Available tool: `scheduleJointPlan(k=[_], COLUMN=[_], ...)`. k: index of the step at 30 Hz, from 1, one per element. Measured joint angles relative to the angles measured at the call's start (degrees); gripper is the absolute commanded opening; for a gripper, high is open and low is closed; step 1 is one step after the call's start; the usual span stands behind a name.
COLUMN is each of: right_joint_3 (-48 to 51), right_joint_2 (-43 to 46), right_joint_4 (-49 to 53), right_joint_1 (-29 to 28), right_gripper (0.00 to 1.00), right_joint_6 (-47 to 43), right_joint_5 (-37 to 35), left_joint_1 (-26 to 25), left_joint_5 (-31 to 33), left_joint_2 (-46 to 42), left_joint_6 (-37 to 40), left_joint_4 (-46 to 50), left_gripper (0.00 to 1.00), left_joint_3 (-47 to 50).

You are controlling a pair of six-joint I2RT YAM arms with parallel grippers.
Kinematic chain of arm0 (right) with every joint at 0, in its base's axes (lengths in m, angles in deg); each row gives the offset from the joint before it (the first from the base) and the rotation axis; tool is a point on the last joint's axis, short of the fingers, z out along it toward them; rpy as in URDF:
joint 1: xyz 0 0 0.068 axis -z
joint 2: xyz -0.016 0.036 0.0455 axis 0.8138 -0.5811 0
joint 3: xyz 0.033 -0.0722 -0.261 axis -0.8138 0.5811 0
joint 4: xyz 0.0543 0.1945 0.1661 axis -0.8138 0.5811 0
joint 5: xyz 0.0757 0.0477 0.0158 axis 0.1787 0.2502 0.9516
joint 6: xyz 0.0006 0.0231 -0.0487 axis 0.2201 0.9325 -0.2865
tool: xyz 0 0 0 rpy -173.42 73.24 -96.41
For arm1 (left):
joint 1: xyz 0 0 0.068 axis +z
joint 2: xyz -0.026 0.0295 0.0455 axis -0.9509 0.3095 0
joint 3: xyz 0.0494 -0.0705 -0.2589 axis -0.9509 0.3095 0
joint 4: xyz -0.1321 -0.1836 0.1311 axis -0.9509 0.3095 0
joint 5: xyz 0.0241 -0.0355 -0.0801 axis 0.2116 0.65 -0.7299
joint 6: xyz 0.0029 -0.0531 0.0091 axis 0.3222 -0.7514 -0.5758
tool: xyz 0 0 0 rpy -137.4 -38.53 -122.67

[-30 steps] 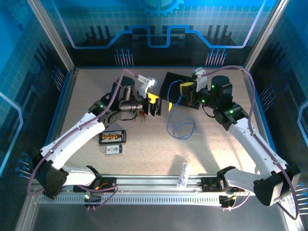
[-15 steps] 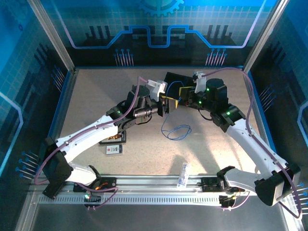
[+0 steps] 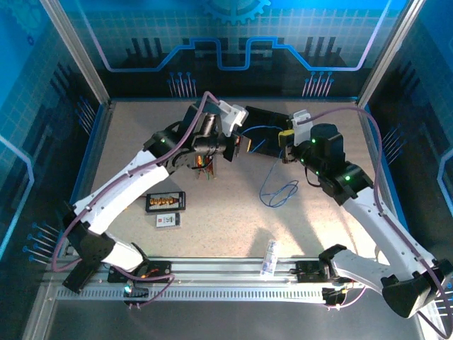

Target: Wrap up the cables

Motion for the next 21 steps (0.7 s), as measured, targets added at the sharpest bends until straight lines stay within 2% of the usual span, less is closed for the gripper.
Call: scheduleJointPlan(k=[1, 5, 6, 10, 12, 16, 21], right_joint_3=[-0.02, -0.02, -0.04, -0.79, -1.62, -2.16, -1.84], right_joint_2=[0.13, 0.31, 0.31, 0.31, 0.17, -0.48, -0.92], right_joint_4=[0.35, 2.67, 2.93, 3.15, 3.39, 3.39, 2.58], right_joint_1=[-0.07, 0.92, 0.98, 0.98, 0.98, 1.09, 1.09], right_gripper=[0.00, 0.00, 0.00, 0.00, 0.00, 0.00, 0.00], right_joint_6=[-1.46, -2.49, -2.03, 2.40, 5.27, 11.28, 19.23], right_joint_5=[-0.81, -2.03, -1.18, 2.34, 2.91, 3.10, 4.39], left_joint_1=[0.20, 2.29, 2.93, 3.85, 3.82, 2.97, -0.66], left_joint_5=[-0.37, -1.27, -1.90, -4.11, -4.98, -4.44, -1.42], left_joint_2=[0.87, 1.57, 1.31, -1.33, -3.17, -6.78, -7.32], left_joint_6=[0.90, 0.74, 0.46, -3.87, -7.45, -15.45, -25.46], left_joint_4=[1.86, 6.08, 5.20, -3.21, -9.88, -25.64, -43.80], left_gripper=[0.16, 0.55, 0.68, 0.93, 0.98, 0.99, 0.93], left_joint_3=[-0.81, -0.87, -0.26, 6.84, 12.41, 25.40, 36.44])
